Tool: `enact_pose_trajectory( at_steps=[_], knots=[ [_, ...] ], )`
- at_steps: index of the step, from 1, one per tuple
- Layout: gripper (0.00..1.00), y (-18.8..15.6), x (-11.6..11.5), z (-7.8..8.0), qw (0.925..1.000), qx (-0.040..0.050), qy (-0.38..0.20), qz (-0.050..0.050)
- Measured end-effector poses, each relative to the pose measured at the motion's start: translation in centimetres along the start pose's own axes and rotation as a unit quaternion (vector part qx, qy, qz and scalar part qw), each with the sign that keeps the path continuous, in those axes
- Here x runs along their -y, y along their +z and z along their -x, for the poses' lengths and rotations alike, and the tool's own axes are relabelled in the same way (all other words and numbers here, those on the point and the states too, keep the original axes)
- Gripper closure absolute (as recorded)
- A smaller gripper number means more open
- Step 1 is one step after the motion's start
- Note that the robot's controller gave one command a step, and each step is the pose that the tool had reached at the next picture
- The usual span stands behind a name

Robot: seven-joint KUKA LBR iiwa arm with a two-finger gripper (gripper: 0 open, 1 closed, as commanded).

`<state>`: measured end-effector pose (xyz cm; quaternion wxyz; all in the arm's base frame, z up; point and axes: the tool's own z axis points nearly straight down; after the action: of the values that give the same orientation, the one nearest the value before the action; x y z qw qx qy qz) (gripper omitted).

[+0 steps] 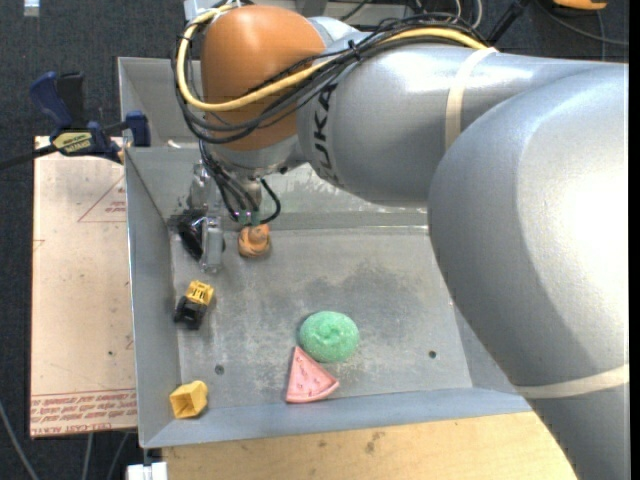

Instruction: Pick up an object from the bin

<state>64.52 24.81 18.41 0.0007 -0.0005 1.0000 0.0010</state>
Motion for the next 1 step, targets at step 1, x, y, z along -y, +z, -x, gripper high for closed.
enact_pose_trajectory(
  at_steps=[1],
  knots=[
    [0.0,4.73,1.78,-0.25,0.9991,0.0022,-0.043,0.0]
  ],
)
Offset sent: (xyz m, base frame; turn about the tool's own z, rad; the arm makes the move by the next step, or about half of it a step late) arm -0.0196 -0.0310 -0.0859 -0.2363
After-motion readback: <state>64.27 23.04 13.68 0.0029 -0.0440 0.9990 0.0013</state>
